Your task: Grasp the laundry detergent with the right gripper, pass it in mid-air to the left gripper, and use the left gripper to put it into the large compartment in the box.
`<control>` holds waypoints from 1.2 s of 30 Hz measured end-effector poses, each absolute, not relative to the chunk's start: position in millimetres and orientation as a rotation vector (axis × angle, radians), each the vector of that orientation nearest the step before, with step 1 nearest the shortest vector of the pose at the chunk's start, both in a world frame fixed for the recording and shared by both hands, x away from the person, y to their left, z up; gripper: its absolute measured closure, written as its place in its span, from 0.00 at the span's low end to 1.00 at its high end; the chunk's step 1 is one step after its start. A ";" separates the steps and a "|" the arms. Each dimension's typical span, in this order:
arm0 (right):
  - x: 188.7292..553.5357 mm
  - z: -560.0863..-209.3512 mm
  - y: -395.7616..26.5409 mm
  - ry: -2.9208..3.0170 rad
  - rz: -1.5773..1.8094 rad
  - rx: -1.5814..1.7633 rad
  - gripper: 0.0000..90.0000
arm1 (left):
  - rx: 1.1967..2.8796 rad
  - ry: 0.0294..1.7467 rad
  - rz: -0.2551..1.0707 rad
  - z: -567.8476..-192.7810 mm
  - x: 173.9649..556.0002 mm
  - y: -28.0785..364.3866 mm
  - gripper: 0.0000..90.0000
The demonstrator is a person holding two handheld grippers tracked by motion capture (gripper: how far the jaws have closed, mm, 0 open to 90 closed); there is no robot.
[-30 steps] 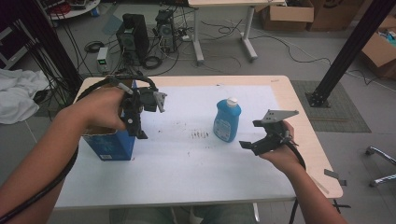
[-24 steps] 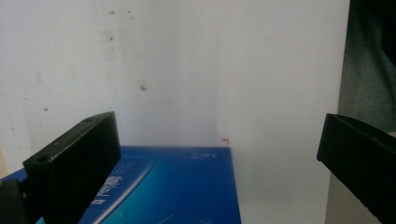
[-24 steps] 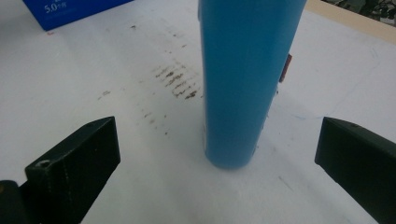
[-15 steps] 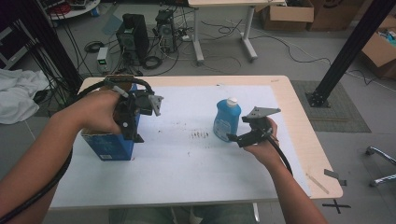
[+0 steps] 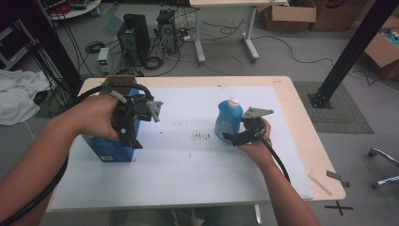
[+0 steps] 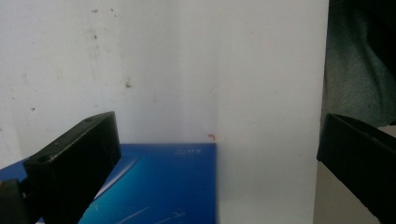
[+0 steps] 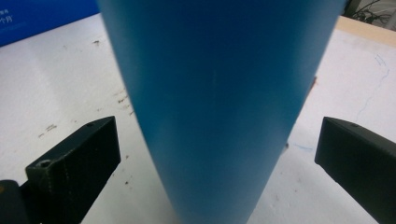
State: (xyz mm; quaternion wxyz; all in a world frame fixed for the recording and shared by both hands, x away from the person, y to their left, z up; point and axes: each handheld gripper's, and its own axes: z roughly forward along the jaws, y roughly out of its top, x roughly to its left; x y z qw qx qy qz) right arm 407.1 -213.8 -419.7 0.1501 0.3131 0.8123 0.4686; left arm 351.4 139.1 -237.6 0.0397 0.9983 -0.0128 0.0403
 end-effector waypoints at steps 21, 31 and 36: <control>410.0 -427.4 -200.6 2.205 1.433 0.924 0.06 | 3.067 -0.042 0.096 -242.9 344.6 137.7 0.00; 410.0 -427.4 -198.6 2.173 1.445 0.929 0.18 | 3.072 -0.042 0.098 -243.9 346.3 137.2 0.00; 409.6 -427.1 -197.6 2.164 1.443 0.930 0.22 | 3.067 -0.038 0.094 -245.2 347.6 137.2 0.00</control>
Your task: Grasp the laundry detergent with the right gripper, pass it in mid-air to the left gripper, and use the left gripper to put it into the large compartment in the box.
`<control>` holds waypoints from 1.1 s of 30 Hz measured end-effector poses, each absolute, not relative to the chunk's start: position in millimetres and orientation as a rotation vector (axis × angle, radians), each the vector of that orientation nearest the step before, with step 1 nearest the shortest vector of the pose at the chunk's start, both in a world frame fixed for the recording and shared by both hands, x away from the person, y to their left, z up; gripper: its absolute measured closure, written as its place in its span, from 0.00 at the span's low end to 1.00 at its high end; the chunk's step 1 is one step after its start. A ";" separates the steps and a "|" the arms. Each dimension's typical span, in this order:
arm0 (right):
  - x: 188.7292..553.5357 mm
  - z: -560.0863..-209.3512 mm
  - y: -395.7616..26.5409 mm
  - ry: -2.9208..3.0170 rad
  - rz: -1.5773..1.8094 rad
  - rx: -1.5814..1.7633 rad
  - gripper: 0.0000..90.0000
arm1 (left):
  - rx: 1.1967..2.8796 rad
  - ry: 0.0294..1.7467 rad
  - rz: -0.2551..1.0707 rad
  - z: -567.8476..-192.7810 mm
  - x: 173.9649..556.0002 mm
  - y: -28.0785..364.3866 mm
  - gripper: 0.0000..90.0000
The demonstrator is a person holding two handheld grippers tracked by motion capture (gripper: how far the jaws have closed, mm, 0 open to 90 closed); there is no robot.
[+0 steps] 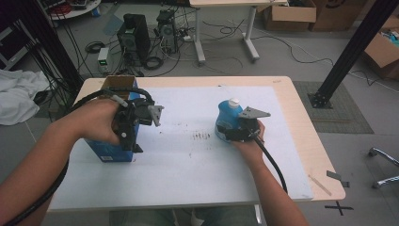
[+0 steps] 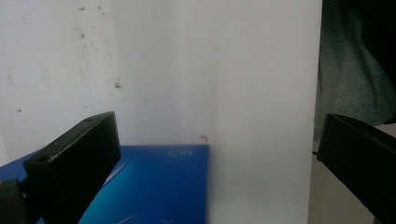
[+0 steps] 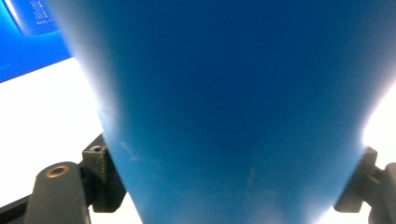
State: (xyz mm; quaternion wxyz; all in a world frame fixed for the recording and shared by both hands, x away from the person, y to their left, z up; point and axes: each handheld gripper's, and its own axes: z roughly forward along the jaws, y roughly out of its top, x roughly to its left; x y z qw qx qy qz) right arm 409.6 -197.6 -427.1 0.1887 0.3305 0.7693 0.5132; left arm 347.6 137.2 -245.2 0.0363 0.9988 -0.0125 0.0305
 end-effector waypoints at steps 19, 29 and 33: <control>409.2 -428.6 -198.1 2.175 1.436 0.940 0.37 | 3.068 -0.040 0.088 -252.3 351.0 136.1 0.00; 408.2 -429.5 -197.7 2.167 1.436 0.945 0.46 | 3.069 -0.040 0.077 -255.0 352.3 135.8 0.00; 407.3 -429.4 -196.9 2.165 1.423 0.927 0.47 | 3.071 -0.035 0.075 -256.4 352.6 135.8 0.00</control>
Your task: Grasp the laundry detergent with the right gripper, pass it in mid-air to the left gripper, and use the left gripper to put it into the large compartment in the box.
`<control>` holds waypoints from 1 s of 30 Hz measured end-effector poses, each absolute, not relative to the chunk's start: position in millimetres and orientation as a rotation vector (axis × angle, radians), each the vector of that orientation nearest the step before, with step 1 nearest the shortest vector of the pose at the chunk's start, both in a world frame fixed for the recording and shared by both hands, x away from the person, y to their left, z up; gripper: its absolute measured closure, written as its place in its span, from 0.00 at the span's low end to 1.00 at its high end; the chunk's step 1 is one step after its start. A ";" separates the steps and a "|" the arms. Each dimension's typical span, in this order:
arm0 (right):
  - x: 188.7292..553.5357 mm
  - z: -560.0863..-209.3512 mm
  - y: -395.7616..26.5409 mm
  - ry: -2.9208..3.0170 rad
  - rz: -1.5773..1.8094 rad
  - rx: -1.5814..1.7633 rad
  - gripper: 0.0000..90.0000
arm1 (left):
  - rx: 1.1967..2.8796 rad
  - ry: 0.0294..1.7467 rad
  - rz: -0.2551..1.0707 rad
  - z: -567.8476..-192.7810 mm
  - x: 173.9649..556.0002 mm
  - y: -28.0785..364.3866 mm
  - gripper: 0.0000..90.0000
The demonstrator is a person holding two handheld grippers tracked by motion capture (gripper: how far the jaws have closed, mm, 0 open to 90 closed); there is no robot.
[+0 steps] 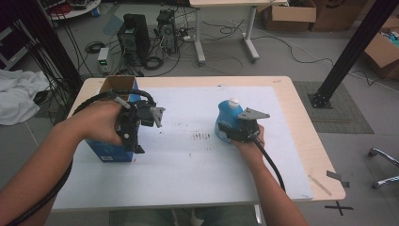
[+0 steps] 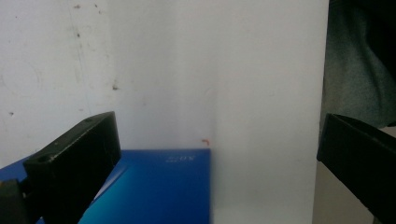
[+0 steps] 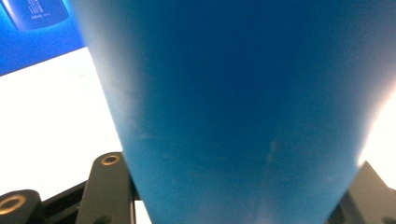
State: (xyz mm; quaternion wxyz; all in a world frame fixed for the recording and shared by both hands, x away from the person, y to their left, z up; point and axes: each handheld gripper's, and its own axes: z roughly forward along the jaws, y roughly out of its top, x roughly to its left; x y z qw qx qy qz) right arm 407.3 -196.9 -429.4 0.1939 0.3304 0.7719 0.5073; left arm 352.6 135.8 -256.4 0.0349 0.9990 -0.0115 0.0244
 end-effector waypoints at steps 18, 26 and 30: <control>397.7 -412.0 -198.4 2.229 1.436 0.845 0.49 | 3.063 -0.045 0.065 -257.1 355.8 130.9 0.00; 376.5 -390.9 -194.2 2.316 1.505 0.704 0.50 | 3.062 -0.086 0.064 -252.1 355.7 117.8 0.00; 363.6 -380.5 -188.2 2.368 1.532 0.610 0.49 | 3.030 -0.101 0.049 -247.0 354.5 113.1 0.00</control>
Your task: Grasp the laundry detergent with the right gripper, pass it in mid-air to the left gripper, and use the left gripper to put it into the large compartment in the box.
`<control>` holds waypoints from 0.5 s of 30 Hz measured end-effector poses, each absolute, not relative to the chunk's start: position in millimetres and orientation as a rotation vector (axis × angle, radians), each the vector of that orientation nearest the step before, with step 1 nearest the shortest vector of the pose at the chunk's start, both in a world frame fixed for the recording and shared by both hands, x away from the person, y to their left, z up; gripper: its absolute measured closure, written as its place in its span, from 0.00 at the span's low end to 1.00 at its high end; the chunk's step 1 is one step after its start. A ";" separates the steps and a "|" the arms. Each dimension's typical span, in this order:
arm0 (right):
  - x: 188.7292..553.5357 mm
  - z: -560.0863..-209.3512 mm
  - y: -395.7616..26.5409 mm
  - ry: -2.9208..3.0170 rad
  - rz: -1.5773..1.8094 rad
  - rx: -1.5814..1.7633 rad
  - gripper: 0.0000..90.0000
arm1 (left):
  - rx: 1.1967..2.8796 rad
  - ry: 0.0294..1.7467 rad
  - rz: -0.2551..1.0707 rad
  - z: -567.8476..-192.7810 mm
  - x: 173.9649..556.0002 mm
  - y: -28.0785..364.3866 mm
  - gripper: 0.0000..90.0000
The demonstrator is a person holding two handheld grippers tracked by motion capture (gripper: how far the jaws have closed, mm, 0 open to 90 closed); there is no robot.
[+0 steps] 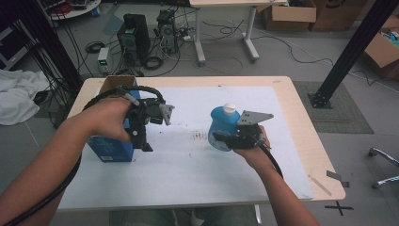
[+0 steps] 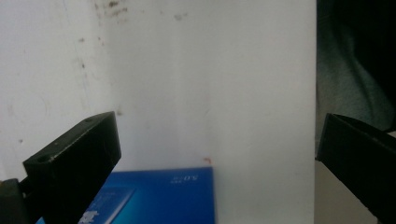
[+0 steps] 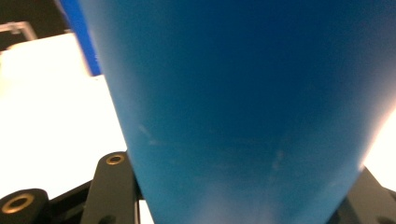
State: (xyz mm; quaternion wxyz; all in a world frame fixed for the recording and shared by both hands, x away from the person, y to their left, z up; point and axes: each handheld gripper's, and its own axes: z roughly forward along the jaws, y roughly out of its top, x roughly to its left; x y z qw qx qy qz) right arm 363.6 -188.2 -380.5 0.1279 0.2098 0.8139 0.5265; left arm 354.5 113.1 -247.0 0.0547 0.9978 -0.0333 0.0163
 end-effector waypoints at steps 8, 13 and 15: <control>343.2 -373.1 -171.2 2.447 1.582 0.460 0.50 | 3.025 -0.157 0.050 -238.9 349.7 100.9 0.00; 333.4 -374.1 -153.6 2.494 1.593 0.365 0.50 | 3.022 -0.175 0.033 -237.6 346.3 95.0 0.00; 331.2 -375.2 -148.5 2.506 1.603 0.342 0.50 | 3.020 -0.188 0.027 -236.1 343.9 92.4 0.00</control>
